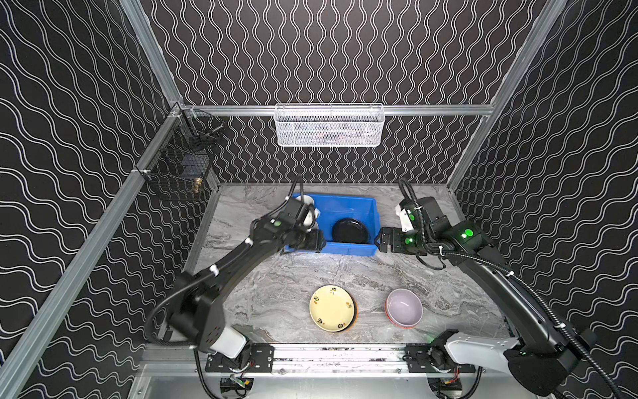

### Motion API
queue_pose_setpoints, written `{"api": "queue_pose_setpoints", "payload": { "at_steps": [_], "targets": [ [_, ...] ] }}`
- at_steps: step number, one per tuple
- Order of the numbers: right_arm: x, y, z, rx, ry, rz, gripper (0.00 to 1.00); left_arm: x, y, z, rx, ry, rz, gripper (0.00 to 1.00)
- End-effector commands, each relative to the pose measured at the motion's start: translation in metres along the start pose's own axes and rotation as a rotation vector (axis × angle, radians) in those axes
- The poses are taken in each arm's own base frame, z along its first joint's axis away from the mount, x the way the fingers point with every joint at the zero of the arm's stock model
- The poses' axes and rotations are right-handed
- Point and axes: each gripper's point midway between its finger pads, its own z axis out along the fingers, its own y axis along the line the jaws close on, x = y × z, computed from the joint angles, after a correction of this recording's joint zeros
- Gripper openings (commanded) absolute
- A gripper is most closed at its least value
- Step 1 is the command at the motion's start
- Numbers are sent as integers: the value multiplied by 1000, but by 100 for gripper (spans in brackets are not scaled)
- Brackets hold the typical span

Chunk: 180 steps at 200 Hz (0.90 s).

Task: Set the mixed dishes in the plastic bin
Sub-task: 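Move the left gripper to the cream plate while the right gripper approaches the bin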

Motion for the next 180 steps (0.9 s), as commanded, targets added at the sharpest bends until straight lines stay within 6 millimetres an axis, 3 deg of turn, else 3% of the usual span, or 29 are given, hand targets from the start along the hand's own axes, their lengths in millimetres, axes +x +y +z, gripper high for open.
{"api": "queue_pose_setpoints", "payload": {
  "at_steps": [1, 23, 70, 103, 180],
  "targets": [
    [2, 14, 8, -69, 12, -18, 99, 62, 11, -2, -3, 90, -59, 57],
    [10, 23, 18, -97, 56, -39, 99, 104, 16, -4, -15, 128, -86, 57],
    [48, 53, 35, -145, 155, -95, 99, 141, 3, 3, 3, 139, -103, 57],
    [58, 63, 32, -145, 158, -107, 99, 154, 0, 18, -13, 160, -92, 56],
    [64, 42, 17, -91, 116, -70, 99, 163, 10, 48, -82, 206, -42, 38]
  ]
}}
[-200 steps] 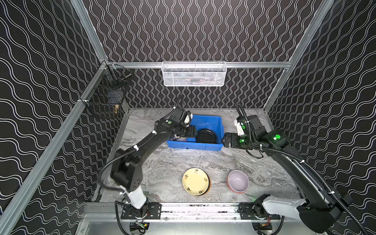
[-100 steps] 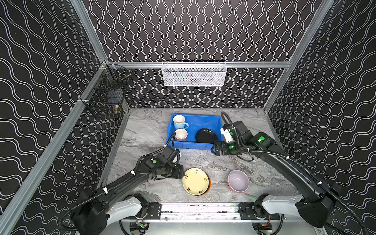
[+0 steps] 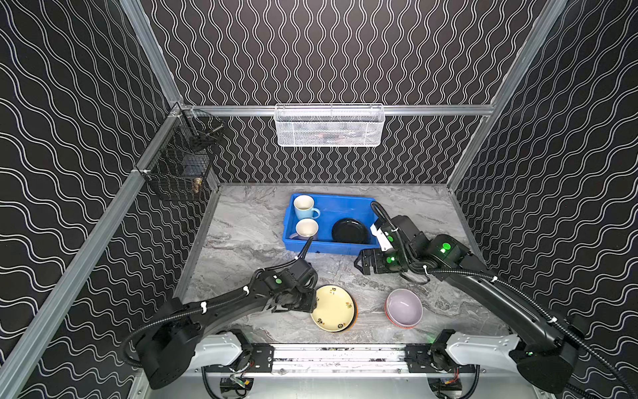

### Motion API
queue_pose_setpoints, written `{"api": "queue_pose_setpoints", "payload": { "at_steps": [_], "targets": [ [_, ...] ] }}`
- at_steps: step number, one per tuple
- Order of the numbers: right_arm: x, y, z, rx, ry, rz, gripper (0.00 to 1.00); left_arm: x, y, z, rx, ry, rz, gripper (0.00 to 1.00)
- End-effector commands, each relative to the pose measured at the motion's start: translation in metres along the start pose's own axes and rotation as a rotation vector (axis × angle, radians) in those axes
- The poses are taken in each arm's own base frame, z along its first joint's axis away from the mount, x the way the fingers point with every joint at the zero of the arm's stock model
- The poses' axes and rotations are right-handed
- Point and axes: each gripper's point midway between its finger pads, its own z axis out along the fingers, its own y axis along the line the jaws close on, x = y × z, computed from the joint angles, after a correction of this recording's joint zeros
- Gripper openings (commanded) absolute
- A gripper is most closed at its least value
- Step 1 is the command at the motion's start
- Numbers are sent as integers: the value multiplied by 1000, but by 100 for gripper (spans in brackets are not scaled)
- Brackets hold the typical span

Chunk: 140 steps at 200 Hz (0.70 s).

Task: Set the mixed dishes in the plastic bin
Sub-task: 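Move the left gripper to the cream plate while the right gripper approaches the bin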

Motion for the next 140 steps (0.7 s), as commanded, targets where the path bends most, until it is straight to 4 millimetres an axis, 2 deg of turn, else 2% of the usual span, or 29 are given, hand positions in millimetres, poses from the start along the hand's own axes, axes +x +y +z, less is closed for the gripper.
{"api": "queue_pose_setpoints", "payload": {
  "at_steps": [1, 38, 66, 93, 140],
  "targets": [
    [4, -7, -2, 23, -8, 35, 99, -6, 2, 5, -12, -26, 0, 38],
    [4, -9, -3, 28, -11, 34, 99, -7, 2, 10, -18, -16, 8, 24],
    [2, -9, -4, 34, -16, 20, 99, -6, 5, 12, -28, -16, 5, 17],
    [2, -9, -5, 36, -16, 11, 99, -6, 5, 13, -30, -11, 1, 6],
    [-1, -9, -7, 43, -25, 4, 99, -11, -4, 3, -11, -12, 25, 0]
  ]
}}
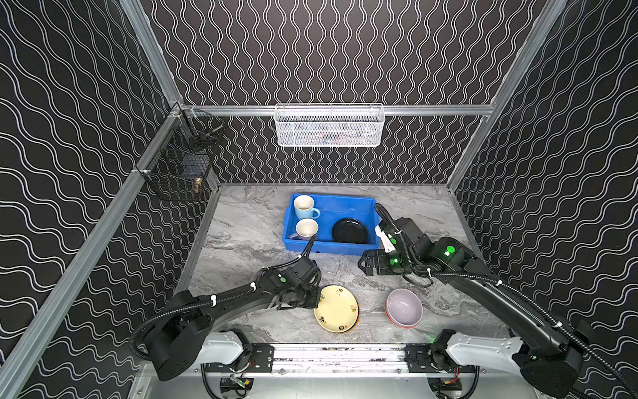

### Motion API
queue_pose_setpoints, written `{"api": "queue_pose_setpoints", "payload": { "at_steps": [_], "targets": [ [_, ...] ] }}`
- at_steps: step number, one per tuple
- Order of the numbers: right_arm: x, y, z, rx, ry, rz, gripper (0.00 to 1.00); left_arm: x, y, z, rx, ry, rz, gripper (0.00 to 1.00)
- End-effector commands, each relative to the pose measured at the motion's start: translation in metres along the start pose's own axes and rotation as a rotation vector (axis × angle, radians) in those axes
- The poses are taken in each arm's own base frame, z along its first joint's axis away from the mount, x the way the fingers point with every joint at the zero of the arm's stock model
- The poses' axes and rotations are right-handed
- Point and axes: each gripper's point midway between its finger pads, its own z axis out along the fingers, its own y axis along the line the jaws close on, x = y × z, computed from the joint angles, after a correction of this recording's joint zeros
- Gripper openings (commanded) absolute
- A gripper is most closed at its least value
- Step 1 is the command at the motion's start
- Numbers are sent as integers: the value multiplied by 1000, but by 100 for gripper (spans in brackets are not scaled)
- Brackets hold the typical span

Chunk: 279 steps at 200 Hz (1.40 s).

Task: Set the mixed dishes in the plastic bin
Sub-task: 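Move the left gripper to the cream plate while the right gripper approaches the bin, then grip the cream patterned plate rim with the left gripper and lift it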

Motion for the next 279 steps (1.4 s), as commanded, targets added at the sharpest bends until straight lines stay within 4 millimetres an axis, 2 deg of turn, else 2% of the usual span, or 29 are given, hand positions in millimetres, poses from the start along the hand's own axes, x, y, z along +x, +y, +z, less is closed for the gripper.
{"api": "queue_pose_setpoints", "payload": {
  "at_steps": [1, 79, 127, 151, 165, 178, 209, 249, 279],
  "targets": [
    [-2, -1, -3, 12, -9, -9, 99, 4, 9, -5, -57, 20, 14, 0],
    [-12, 4, -4, 4, -30, -22, 99, -10, -9, -33, -35, -3, 71, 0],
    [-22, 4, -9, 9, -53, -27, 99, -43, -34, -59, -9, -69, 120, 0],
    [-27, 2, -14, 16, -70, -26, 99, -72, -46, -78, -3, -126, 132, 0],
    [-30, 0, -19, 20, -84, -21, 99, -92, -46, -88, 0, -158, 119, 0],
    [-32, -4, -23, 28, -98, -11, 99, -116, -43, -97, 11, -198, 101, 0],
    [-34, -15, -31, 48, -129, 23, 99, -181, -37, -104, 37, -279, 55, 0],
    [-37, -30, -46, 89, -164, 59, 99, -258, -44, -95, 116, -338, 49, 0],
    [-39, -42, -54, 117, -184, 90, 99, -290, -39, -63, 127, -314, 38, 0]
  ]
}}
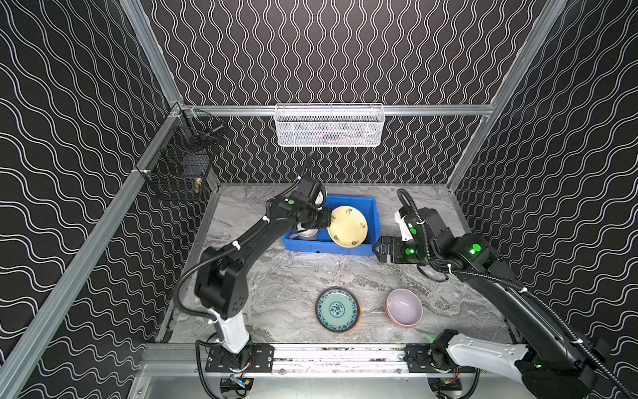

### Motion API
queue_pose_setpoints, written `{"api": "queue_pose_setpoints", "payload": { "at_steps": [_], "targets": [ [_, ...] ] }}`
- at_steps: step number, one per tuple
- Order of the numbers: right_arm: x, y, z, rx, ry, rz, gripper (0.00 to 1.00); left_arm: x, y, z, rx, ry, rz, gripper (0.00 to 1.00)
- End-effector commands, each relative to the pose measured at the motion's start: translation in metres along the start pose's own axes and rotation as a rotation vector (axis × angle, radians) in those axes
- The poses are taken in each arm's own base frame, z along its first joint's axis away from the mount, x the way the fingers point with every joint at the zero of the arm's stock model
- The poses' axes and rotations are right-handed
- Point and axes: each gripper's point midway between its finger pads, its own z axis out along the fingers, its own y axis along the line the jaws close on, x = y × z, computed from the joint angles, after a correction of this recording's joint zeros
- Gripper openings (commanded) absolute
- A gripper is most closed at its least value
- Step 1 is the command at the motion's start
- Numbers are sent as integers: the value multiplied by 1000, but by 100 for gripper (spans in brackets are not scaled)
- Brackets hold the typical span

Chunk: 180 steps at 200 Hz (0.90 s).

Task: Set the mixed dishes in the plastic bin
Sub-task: 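Grip the cream patterned plate rim with the left gripper and lift it, then carry the cream plate into the bin and open the left gripper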

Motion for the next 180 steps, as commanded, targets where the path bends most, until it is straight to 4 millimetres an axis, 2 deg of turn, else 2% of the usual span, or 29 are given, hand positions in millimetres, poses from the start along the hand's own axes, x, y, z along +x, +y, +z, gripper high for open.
{"api": "queue_pose_setpoints", "payload": {
  "at_steps": [1, 37, 54, 85, 128, 168, 180],
  "targets": [
    [-2, -12, -6, 40, -11, 25, 99, -17, -7, 20, 59, -4, 26, 0],
    [-8, -22, -9, 64, -19, 50, 99, -22, 8, 61, 61, 22, -6, 0],
    [-11, -25, -8, 73, -19, 55, 99, -23, 17, 73, 51, 33, -17, 0],
    [-15, -27, -2, 75, -7, 65, 99, -23, 29, 87, 53, 45, -34, 0],
    [-21, -28, 5, 82, 7, 71, 99, -13, 40, 109, 50, 93, -38, 0],
    [-25, -29, 6, 90, 6, 75, 99, -4, 45, 116, 51, 117, -43, 0],
    [-26, -29, 6, 89, 6, 77, 99, -3, 46, 118, 50, 122, -43, 5]
  ]
}}
